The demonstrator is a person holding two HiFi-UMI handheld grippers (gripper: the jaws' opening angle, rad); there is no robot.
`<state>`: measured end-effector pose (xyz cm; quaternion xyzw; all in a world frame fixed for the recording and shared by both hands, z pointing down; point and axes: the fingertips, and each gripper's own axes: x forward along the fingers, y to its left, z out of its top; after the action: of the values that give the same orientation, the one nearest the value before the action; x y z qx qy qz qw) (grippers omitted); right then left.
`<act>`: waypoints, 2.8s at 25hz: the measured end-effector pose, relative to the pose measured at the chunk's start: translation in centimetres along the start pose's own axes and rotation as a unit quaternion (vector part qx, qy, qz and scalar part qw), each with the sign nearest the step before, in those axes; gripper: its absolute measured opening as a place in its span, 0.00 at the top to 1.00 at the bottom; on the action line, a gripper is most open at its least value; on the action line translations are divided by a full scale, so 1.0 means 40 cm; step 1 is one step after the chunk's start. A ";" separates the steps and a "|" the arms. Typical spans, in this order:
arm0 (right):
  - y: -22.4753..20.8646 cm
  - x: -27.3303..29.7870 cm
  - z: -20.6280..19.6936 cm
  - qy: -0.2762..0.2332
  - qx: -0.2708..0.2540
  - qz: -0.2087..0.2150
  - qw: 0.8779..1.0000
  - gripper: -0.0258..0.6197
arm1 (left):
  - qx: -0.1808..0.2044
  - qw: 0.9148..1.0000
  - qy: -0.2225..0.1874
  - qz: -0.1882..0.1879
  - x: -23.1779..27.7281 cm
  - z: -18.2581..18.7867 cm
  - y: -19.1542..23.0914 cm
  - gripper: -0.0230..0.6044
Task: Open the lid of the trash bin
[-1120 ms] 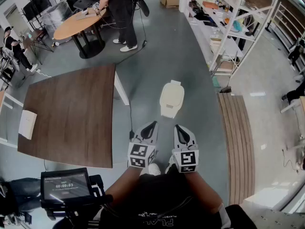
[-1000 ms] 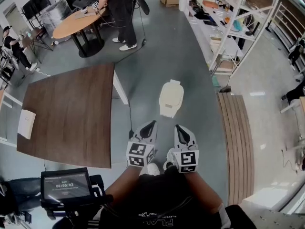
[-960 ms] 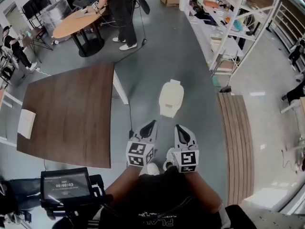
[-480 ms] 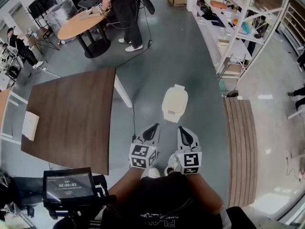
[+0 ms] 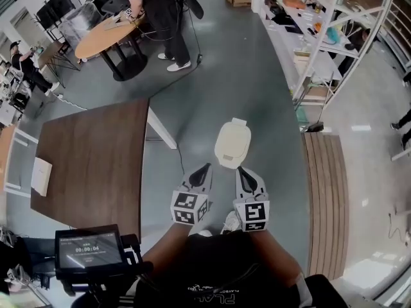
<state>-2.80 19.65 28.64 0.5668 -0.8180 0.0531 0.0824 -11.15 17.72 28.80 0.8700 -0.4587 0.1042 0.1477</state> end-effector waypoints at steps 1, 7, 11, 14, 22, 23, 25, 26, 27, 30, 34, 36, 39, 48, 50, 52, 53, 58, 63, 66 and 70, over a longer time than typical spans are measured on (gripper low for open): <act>-0.011 0.007 -0.004 0.001 0.002 0.002 1.000 0.96 | 0.001 1.000 -0.002 -0.001 0.012 0.008 -0.006 0.96; -0.099 0.083 -0.012 0.000 0.012 0.013 1.000 0.96 | 0.008 1.000 0.006 0.004 0.129 0.024 -0.013 0.96; -0.128 0.106 0.010 -0.009 0.019 0.017 1.000 0.96 | 0.017 1.000 0.007 -0.002 0.175 0.050 -0.033 0.96; -0.136 0.095 0.010 -0.005 0.018 0.021 1.000 0.96 | 0.019 1.000 0.000 -0.012 0.181 0.071 -0.062 0.96; -0.170 0.091 -0.016 0.013 0.014 0.010 1.000 0.96 | 0.020 1.000 0.007 -0.019 0.205 0.060 -0.080 0.96; -0.174 0.092 -0.013 0.011 0.011 0.010 1.000 0.96 | 0.021 1.000 0.007 -0.020 0.208 0.059 -0.082 0.96; -0.175 0.099 -0.005 0.006 0.004 0.010 1.000 0.96 | 0.022 1.000 0.007 -0.021 0.216 0.054 -0.074 0.96; -0.174 0.113 0.000 0.004 0.000 0.009 1.000 0.96 | 0.023 0.999 0.007 -0.021 0.225 0.054 -0.061 0.96; -0.174 0.134 0.006 0.003 -0.002 0.007 1.000 0.96 | 0.023 0.999 0.007 -0.022 0.238 0.058 -0.040 0.96; -0.183 0.217 0.031 0.005 -0.005 -0.003 1.000 0.96 | 0.024 0.999 0.005 -0.028 0.292 0.100 0.032 0.96; -0.216 0.294 0.057 0.003 -0.002 -0.022 1.000 0.96 | 0.029 0.999 -0.001 -0.037 0.345 0.145 0.092 0.96; -0.233 0.331 0.061 0.004 -0.002 -0.030 1.000 0.96 | 0.026 0.999 0.002 -0.039 0.370 0.152 0.120 0.96; -0.247 0.387 0.061 0.011 0.000 -0.039 0.999 0.96 | 0.020 0.999 0.007 -0.047 0.408 0.164 0.157 0.96; -0.267 0.522 0.100 0.025 -0.010 -0.066 0.997 0.96 | 0.009 0.998 0.011 -0.062 0.476 0.209 0.289 0.96; -0.268 0.550 0.112 0.025 -0.010 -0.074 0.997 0.96 | 0.002 0.998 0.011 -0.068 0.485 0.222 0.316 0.96; -0.270 0.570 0.117 0.024 -0.007 -0.083 0.996 0.96 | 0.003 0.997 0.008 -0.074 0.493 0.235 0.336 0.96; -0.272 0.576 0.119 0.024 -0.006 -0.088 0.996 0.96 | 0.007 0.997 0.006 -0.075 0.497 0.241 0.345 0.96; -0.276 0.587 0.110 0.033 -0.020 -0.099 0.994 0.96 | 0.043 0.997 0.001 -0.071 0.525 0.252 0.379 0.96; -0.416 0.623 0.062 0.039 -0.003 -0.095 0.995 0.96 | 0.045 0.996 0.011 -0.072 0.680 0.245 0.319 0.96; -0.400 0.624 0.061 0.040 0.003 -0.090 0.995 0.96 | 0.048 0.996 0.020 -0.070 0.664 0.238 0.314 0.96; -0.406 0.656 0.080 0.038 -0.012 -0.072 0.997 0.96 | 0.051 0.997 0.029 -0.058 0.679 0.242 0.324 0.96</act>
<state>3.13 -10.73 30.53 0.6209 -0.7718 0.0585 0.1238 -6.31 -13.49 30.45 0.8979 -0.3975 0.1439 0.1226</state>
